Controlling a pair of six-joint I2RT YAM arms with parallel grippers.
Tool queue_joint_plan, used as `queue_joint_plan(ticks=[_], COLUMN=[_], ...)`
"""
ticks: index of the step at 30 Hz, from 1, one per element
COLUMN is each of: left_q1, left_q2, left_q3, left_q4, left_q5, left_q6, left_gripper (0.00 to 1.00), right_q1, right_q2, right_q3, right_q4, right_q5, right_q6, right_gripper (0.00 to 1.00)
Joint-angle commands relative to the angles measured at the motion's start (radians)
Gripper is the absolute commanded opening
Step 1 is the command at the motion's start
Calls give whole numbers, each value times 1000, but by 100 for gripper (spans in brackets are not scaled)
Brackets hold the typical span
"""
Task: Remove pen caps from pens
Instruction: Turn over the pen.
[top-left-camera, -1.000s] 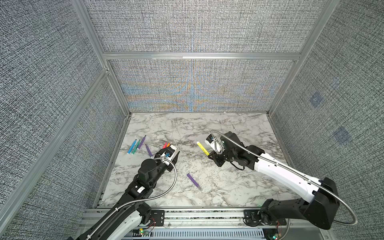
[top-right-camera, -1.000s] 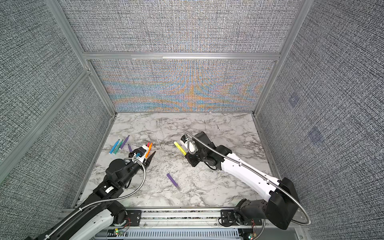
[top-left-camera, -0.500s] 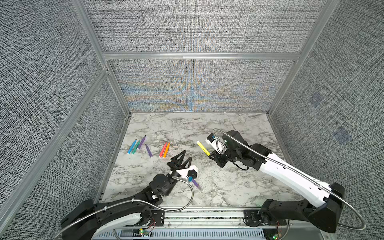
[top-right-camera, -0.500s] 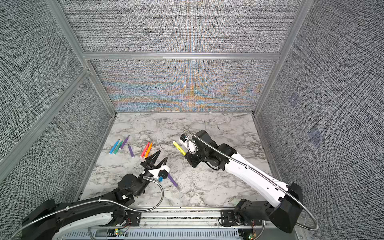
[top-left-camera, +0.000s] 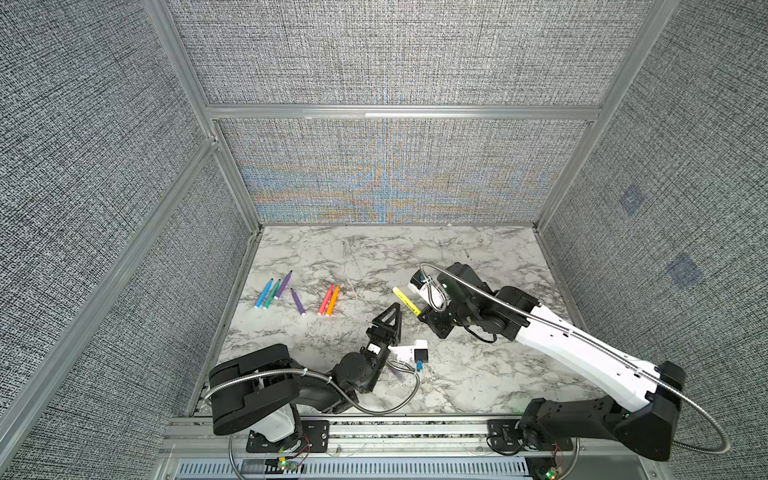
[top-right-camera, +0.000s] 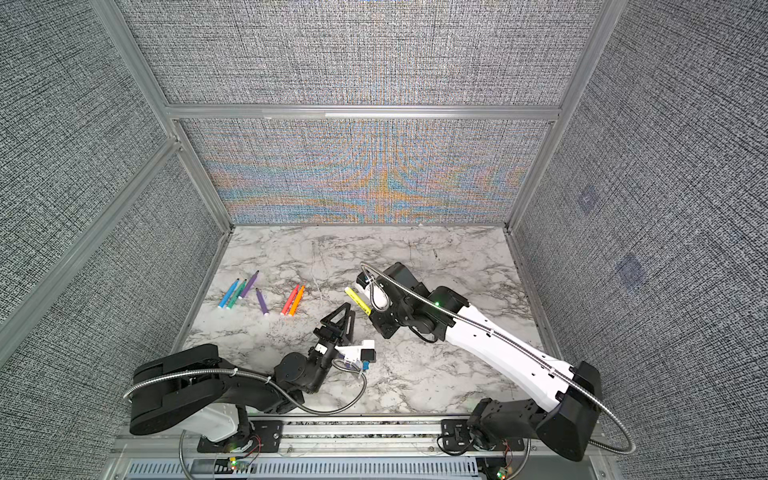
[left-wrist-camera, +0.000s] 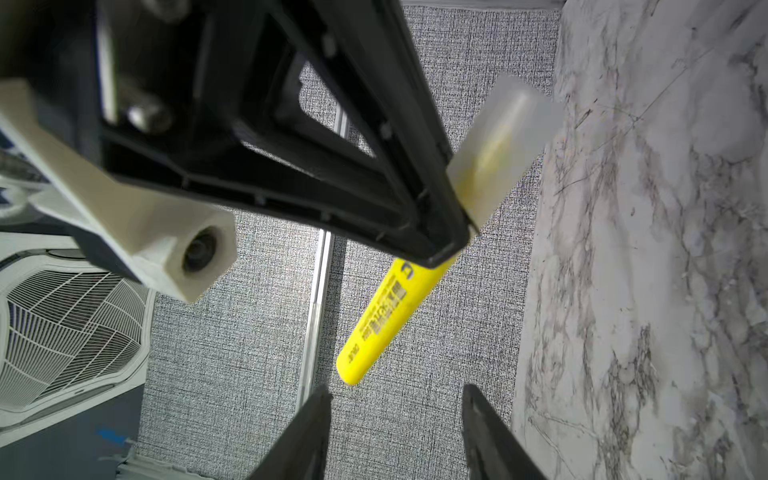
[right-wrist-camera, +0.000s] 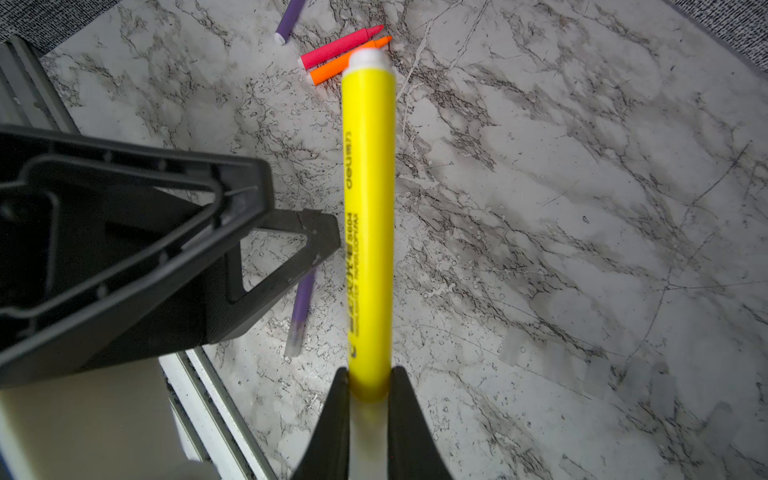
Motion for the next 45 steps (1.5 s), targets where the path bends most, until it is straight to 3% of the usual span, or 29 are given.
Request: queue_joint_plan(ticks=[1,14,16,21,25,29,40,43,45], left_q1=[-6,-3,-2,-3,-3,-3,-3,-4,-9], left_q2=[-16,6,5,9,22,28,13,-27,-108], left_q3=[10,27,27,29,35,38,27,16,-15], left_q4=[89,89,89,89,90,89,89,89,87], left_q5=[0,8,8,2,-4,-12,-28,-7,34], left_q6=[24,35,33,24,22,10,-60,-150,-283], left_gripper=[51,47,41,10,1,0,0,0,0], right_q1=[10,89,99,103,103,104,102,102,100], right_q2=[9,20,12,-10,-21,-28,-293,-409,-480], right_q3=[12,42,42,36,27,27,-16,-69,-120], right_q4=[-21,-94,-100,-113,-113,-117,-1,81,146], right_q5=[-3,16,22,42,48,70,258,269,252], right_q6=[-5,-23,-22,-23,-25,-24,23,22,8], right_gripper=[0,0,0,0,0,0,42,47,50])
